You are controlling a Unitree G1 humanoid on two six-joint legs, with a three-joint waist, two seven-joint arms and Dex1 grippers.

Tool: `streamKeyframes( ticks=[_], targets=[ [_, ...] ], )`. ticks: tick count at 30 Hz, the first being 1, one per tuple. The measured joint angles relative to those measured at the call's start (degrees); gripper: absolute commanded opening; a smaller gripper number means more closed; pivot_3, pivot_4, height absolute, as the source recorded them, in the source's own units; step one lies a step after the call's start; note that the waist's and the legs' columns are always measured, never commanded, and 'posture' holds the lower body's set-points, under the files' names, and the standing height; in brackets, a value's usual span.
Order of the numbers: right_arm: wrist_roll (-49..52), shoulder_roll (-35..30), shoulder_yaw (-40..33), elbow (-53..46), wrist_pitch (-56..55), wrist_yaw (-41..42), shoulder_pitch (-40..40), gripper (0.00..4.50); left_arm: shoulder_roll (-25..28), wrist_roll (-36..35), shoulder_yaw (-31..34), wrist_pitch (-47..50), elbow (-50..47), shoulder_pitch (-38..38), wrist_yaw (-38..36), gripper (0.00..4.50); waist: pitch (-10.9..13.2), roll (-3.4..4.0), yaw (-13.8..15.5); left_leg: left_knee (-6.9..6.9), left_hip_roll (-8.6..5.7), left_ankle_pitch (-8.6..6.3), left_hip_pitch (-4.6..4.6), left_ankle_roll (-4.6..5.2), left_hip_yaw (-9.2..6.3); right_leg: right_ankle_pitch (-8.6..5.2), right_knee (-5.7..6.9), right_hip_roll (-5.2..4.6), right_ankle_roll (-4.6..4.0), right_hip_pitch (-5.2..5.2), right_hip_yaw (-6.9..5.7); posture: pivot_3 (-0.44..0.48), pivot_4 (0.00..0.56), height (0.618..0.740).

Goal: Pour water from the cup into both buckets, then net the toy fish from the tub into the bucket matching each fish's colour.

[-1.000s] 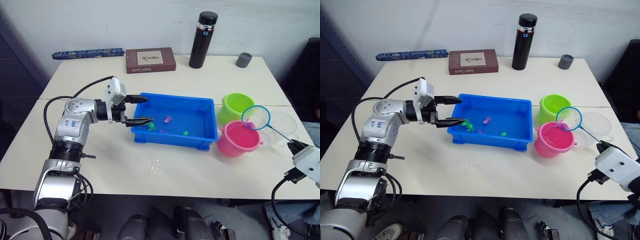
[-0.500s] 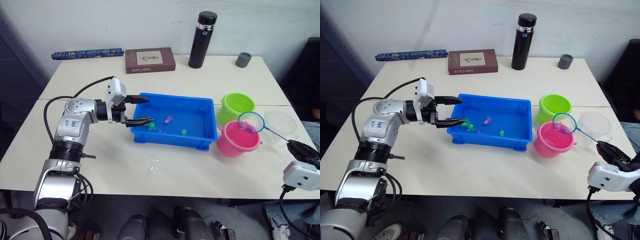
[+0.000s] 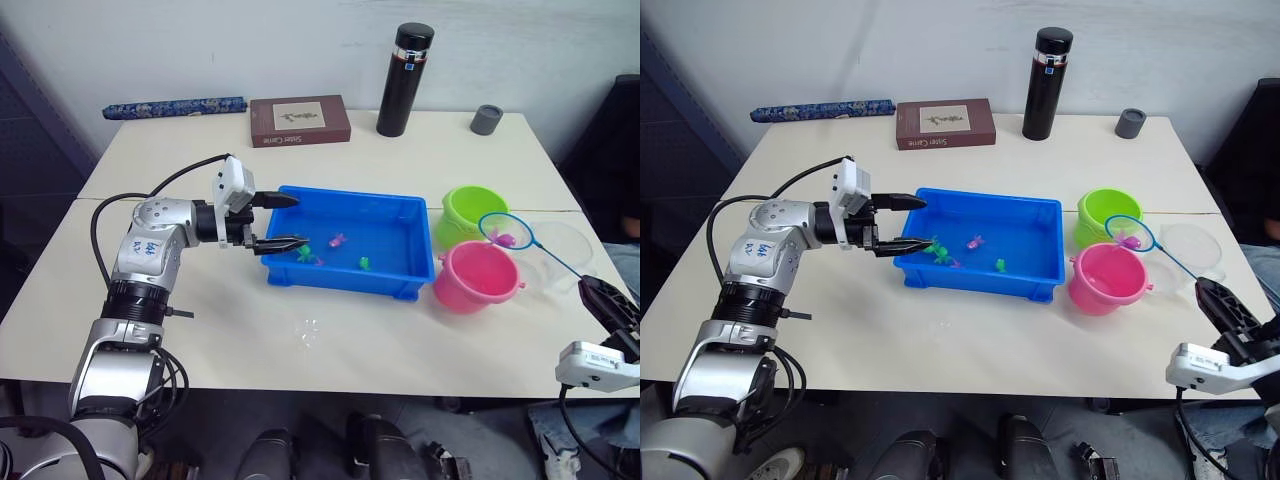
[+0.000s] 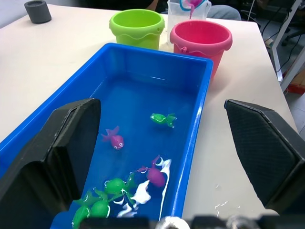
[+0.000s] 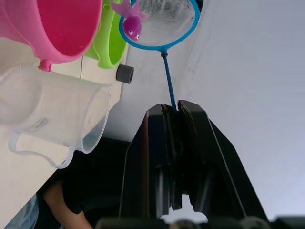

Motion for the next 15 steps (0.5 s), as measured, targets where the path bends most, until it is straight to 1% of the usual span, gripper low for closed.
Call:
streamKeyframes(
  ticks=[8, 15],
  targets=[
    [-4.09, -0.07, 0.11, 1.81, -0.49, -4.38, 0.81, 0.0, 0.0, 0.0, 0.01, 0.0, -0.05, 0.35, 0.03, 4.47, 0.0, 0.0, -0.04, 0.0, 0.01, 0.0, 0.02, 0.0, 0.02, -0.01, 0.01, 0.04, -0.01, 0.0, 0.04, 0.0, 0.15, 0.74],
    [-5.68, -0.6, 3.57, 2.18, -0.57, -6.46, 0.83, 0.0, 0.03, 0.0, 0.04, 0.03, -0.49, 1.21, 0.09, 4.47, 0.0, 0.0, -0.04, 0.0, 0.01, 0.0, 0.02, 0.01, 0.02, -0.01, 0.02, 0.05, -0.01, 0.0, 0.06, 0.0, 0.15, 0.74]
  ],
)
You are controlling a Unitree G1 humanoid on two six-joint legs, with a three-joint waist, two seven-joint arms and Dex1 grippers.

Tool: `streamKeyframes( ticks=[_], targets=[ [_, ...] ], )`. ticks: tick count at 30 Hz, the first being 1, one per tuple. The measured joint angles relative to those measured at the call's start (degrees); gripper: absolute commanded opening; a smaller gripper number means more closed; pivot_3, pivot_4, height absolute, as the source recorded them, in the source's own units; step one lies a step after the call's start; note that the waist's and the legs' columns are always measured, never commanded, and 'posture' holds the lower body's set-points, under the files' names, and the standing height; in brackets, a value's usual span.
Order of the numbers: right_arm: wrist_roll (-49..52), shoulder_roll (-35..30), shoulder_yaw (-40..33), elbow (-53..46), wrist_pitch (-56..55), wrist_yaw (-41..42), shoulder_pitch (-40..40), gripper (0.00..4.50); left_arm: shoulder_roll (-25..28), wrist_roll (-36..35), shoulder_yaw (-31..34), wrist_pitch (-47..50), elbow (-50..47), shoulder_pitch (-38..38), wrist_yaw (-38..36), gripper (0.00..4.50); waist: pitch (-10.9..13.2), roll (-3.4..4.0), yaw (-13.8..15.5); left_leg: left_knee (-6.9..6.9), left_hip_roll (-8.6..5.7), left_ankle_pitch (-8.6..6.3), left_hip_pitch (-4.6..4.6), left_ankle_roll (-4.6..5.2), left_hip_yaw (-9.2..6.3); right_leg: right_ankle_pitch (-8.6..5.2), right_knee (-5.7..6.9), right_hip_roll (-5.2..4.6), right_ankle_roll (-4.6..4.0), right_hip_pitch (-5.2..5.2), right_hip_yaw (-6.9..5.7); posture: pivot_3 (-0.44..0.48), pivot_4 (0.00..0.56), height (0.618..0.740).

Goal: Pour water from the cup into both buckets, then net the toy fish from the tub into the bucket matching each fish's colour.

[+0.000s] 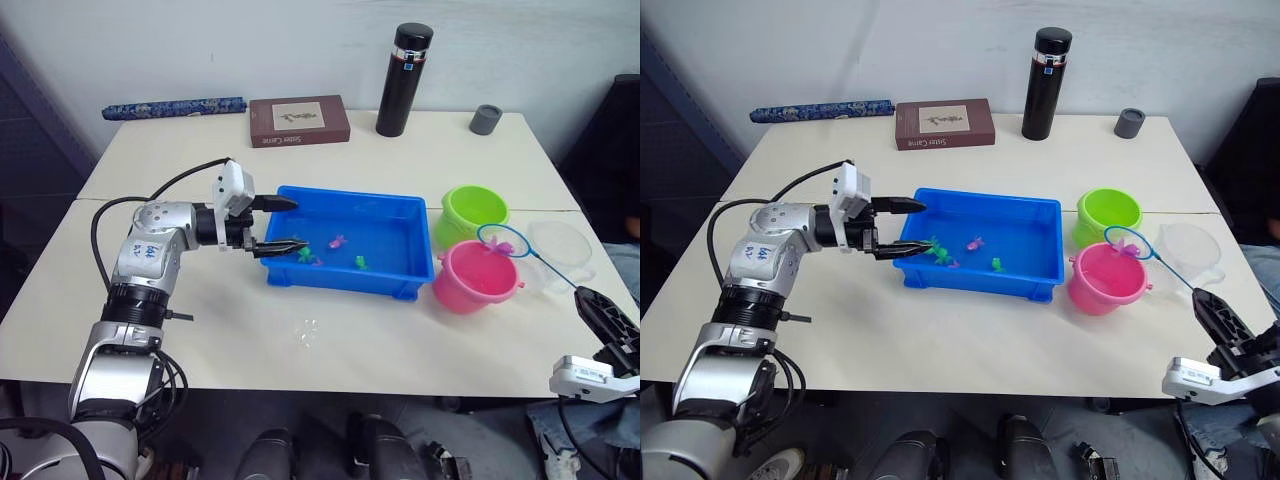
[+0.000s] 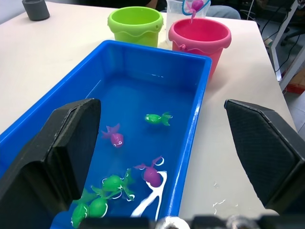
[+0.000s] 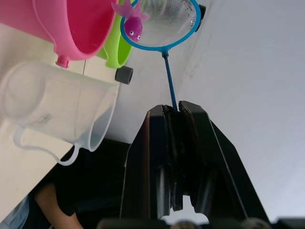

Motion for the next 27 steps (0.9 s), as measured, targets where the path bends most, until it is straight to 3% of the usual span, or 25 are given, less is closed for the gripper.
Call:
streamKeyframes(
  ticks=[7, 19, 27],
  targets=[
    [-0.21, -1.18, 0.49, 1.4, 0.32, -1.37, -0.11, 0.0, 0.01, 0.0, 0.05, 0.33, -0.6, 0.08, 0.16, 4.47, 0.0, 0.0, -0.02, 0.0, 0.0, 0.0, 0.0, 0.01, 0.01, 0.0, 0.02, 0.01, 0.0, 0.0, 0.02, 0.0, 0.15, 0.74],
    [-11.62, 0.51, -0.25, -0.72, 4.35, -13.73, 3.85, 0.0, 0.04, -0.01, 0.1, 0.52, -1.74, 0.85, 0.6, 4.47, 0.0, 0.01, -0.02, 0.0, 0.0, 0.0, 0.02, 0.0, 0.03, -0.01, 0.03, 0.04, -0.01, 0.0, 0.09, 0.0, 0.15, 0.74],
    [-19.35, 0.6, 3.28, -2.27, 9.49, -18.09, 3.75, 0.0, 0.15, -0.02, 0.14, 1.04, -2.46, 1.33, 0.82, 4.47, -0.01, 0.01, -0.02, 0.0, 0.0, 0.0, 0.02, 0.0, 0.03, -0.01, 0.05, 0.04, -0.02, 0.0, 0.1, 0.0, 0.15, 0.74]
  ],
)
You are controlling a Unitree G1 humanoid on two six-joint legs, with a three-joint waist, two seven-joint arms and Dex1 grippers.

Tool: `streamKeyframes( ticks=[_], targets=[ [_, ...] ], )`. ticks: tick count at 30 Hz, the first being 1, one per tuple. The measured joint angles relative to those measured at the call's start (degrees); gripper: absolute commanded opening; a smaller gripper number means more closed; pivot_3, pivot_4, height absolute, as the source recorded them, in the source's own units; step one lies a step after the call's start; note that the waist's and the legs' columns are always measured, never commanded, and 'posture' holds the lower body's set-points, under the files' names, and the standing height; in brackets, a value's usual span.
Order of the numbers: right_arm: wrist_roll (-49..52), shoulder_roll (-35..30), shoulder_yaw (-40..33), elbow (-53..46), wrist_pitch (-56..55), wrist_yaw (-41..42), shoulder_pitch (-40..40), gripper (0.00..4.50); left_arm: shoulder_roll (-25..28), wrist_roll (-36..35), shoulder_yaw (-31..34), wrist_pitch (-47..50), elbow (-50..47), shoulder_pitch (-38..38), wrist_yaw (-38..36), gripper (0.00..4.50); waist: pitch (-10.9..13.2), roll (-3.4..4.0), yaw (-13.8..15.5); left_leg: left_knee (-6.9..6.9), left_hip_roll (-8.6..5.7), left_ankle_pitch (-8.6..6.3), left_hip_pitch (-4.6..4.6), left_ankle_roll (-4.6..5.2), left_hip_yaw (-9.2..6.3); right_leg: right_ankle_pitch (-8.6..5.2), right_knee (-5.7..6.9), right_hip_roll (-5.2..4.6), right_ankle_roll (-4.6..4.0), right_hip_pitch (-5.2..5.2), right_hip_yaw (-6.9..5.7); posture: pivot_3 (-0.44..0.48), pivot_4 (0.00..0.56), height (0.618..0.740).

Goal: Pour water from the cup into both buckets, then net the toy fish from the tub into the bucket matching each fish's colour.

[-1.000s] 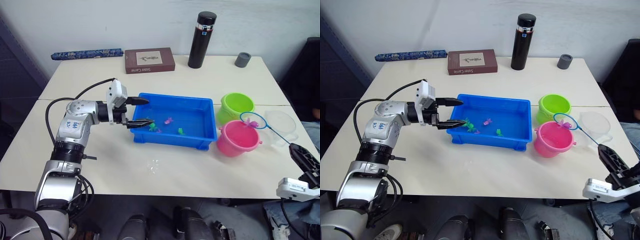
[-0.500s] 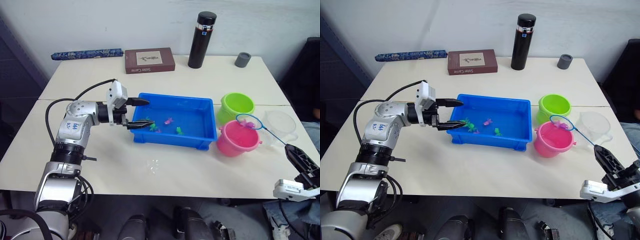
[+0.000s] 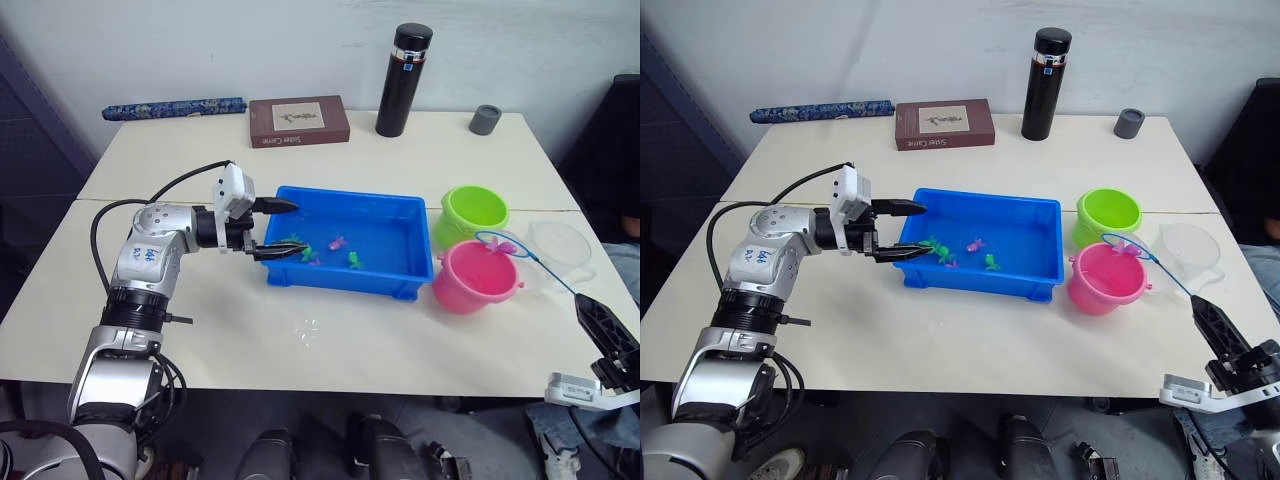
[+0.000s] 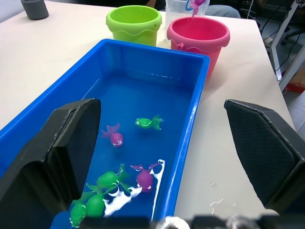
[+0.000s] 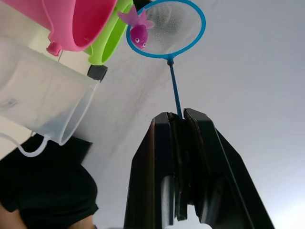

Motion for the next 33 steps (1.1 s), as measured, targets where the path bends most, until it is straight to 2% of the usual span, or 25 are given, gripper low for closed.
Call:
streamKeyframes(
  ticks=[11, 25, 28, 33],
  targets=[
    [-5.89, 0.0, 4.23, 0.66, 5.97, -5.01, 0.79, 0.0, 1.07, -0.05, 1.12, 1.17, -1.73, 1.07, 0.71, 4.47, -0.01, 0.0, 0.01, 0.0, 0.0, 0.0, 0.0, 0.0, 0.0, -0.01, 0.0, 0.01, -0.01, 0.0, 0.01, 0.0, 0.15, 0.74],
    [-7.18, -0.83, 4.45, 0.89, 10.78, -6.31, 1.69, 0.0, 1.14, -0.06, 1.16, 1.8, -3.32, 1.48, 0.85, 4.47, -0.01, 0.0, -0.02, 0.0, 0.0, 0.0, 0.0, 0.0, 0.0, -0.01, 0.01, 0.01, -0.01, 0.0, 0.02, 0.0, 0.15, 0.74],
    [-5.15, -1.12, 4.45, 0.8, 10.02, -6.48, 1.89, 0.0, 1.15, -0.06, 1.25, 1.85, -3.5, 1.52, 0.85, 4.47, -0.01, 0.0, -0.08, 0.0, 0.0, 0.0, 0.01, 0.0, 0.01, 0.0, 0.0, 0.02, -0.01, 0.0, 0.04, 0.0, 0.15, 0.74],
    [10.07, -6.38, 5.17, -0.29, 4.21, 1.63, -4.79, 0.0, 1.33, -0.06, 1.55, 1.91, -3.48, 1.77, 0.76, 4.47, -0.01, -0.01, -0.76, 0.0, 0.0, 0.0, 0.08, 0.0, 0.05, 0.0, 0.03, 0.05, 0.0, 0.01, 0.11, 0.0, 0.15, 0.74]
  ],
)
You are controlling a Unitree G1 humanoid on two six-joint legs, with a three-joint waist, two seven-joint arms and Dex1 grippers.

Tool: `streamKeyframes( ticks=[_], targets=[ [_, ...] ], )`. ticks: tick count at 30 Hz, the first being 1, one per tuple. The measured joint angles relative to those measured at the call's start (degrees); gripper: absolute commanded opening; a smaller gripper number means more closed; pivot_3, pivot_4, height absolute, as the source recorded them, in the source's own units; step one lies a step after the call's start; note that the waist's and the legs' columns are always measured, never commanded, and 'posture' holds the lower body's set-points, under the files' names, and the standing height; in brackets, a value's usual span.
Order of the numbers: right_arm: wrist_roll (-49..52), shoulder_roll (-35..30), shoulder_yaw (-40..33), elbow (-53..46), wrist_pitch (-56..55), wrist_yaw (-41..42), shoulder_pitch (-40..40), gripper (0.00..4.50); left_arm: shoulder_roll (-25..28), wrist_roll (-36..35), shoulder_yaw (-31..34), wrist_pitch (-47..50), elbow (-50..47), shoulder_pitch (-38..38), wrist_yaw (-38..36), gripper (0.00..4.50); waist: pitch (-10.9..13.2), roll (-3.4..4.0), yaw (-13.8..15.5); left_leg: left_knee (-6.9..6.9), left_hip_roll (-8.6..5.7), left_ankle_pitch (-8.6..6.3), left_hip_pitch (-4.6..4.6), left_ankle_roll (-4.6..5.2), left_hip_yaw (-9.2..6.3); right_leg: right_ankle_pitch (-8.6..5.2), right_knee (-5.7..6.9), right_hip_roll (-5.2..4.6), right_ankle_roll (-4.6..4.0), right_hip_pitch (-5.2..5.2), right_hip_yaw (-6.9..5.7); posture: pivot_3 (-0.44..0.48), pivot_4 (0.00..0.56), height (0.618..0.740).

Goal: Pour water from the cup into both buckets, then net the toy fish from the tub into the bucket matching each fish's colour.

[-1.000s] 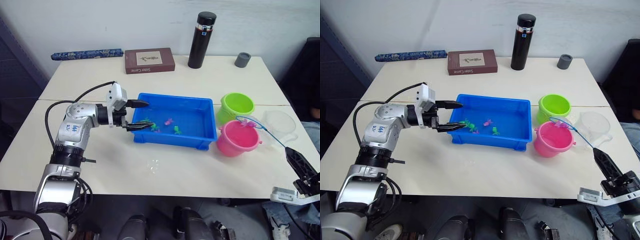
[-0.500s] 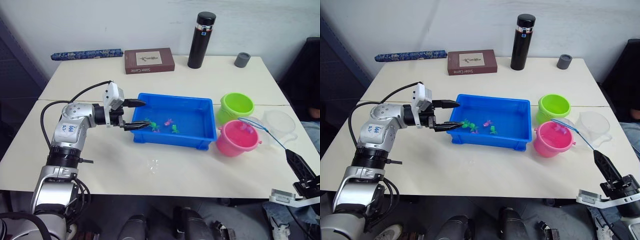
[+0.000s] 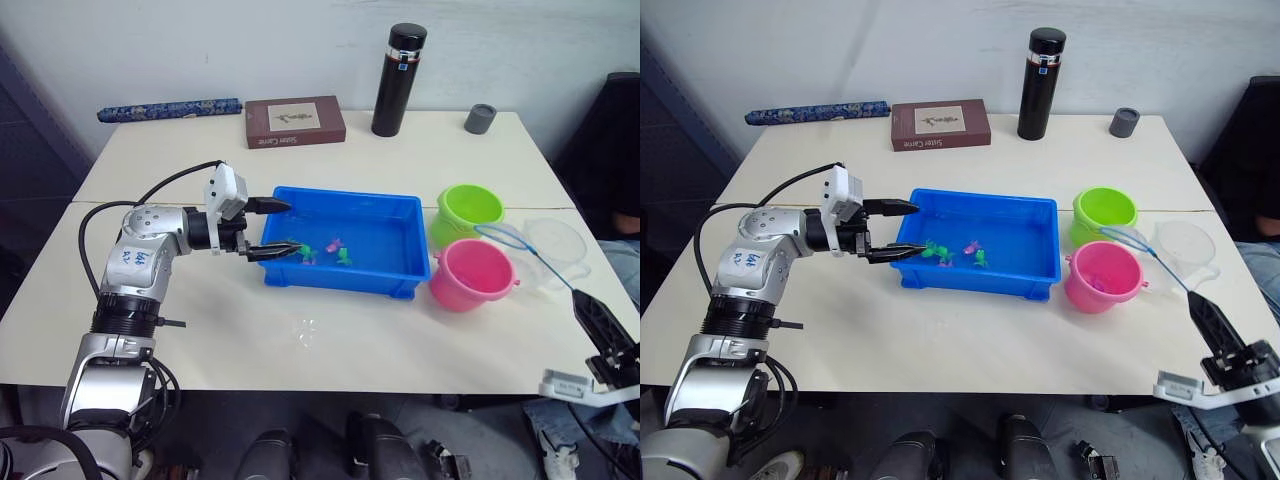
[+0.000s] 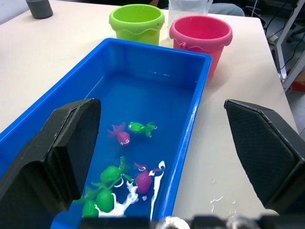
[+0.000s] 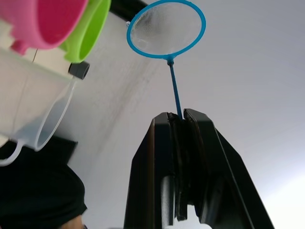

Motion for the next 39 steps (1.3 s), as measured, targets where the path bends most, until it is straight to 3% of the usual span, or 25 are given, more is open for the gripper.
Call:
streamKeyframes(
  ticks=[6, 10, 15, 23, 29, 33, 39],
  targets=[
    [16.12, -2.37, 2.86, -0.34, -1.51, 11.85, -8.23, 0.0, 0.1, -0.01, 0.09, -0.01, 0.11, 0.0, -0.17, 4.47, 0.0, 0.0, -0.58, 0.0, 0.05, 0.0, -0.01, 0.0, -0.02, 0.0, 0.05, 0.02, 0.0, 0.0, -0.03, 0.0, 0.15, 0.74],
    [43.31, -3.16, 8.58, -4.46, 6.43, 30.38, -21.1, 0.0, 0.4, -0.11, 0.33, 0.48, 0.03, -0.02, -0.1, 4.47, 0.01, -0.02, -0.58, 0.07, 0.08, 0.01, -0.02, 0.02, -0.04, 0.01, 0.08, 0.01, 0.02, 0.0, -0.08, 0.0, 0.15, 0.74],
    [63.71, -4.65, 11.59, -8.64, 25.74, 46.83, -32.23, 0.0, 2.91, -0.64, 2.29, 1.77, -0.83, 2.31, 0.45, 4.47, 0.01, -0.02, -0.48, 0.15, 0.07, -0.01, -0.05, 0.08, -0.05, 0.03, 0.08, -0.12, 0.04, 0.0, -0.14, 0.0, 0.15, 0.74],
    [86.38, -7.34, 19.94, -8.67, 66.26, 57.95, -53.23, 0.0, 5.55, -1.32, 5.69, 5.0, -3.99, 7.3, 4.23, 4.47, 0.01, -0.01, -0.52, 0.14, 0.15, -0.02, -0.11, 0.05, -0.14, 0.0, 0.05, -0.27, 0.0, -0.07, -0.28, 0.0, 0.15, 0.74],
    [91.41, -6.75, 28.02, -6.02, 81.98, 59.05, -65.17, 0.0, 6.81, -2.37, 7.52, 7.04, -7.43, 10.4, 6.46, 4.47, 0.01, -0.01, -0.4, 0.07, 0.14, -0.03, -0.22, 0.02, -0.26, -0.03, -0.04, -0.37, -0.07, -0.15, -0.44, 0.0, 0.15, 0.74],
    [92.96, -2.06, 32.32, -3.62, 89.05, 58.41, -71.41, 0.0, 7.04, -3.09, 8.87, 8.27, -10.58, 13.04, 7.87, 4.47, 0.01, -0.01, -0.54, 0.08, 0.01, -0.03, -0.27, 0.04, -0.29, -0.02, -0.05, -0.51, -0.05, -0.16, -0.49, 0.0, 0.15, 0.74],
    [92.95, 1.33, 37.02, -1.23, 94.11, 57.26, -75.05, 0.0, 7.11, -4.22, 9.15, 9.46, -14.14, 14.97, 9.72, 4.47, 0.0, -0.01, -0.5, 0.06, -0.02, -0.03, -0.31, 0.03, -0.3, -0.02, -0.04, -0.54, -0.06, -0.21, -0.54, 0.0, 0.15, 0.74]
  ],
)
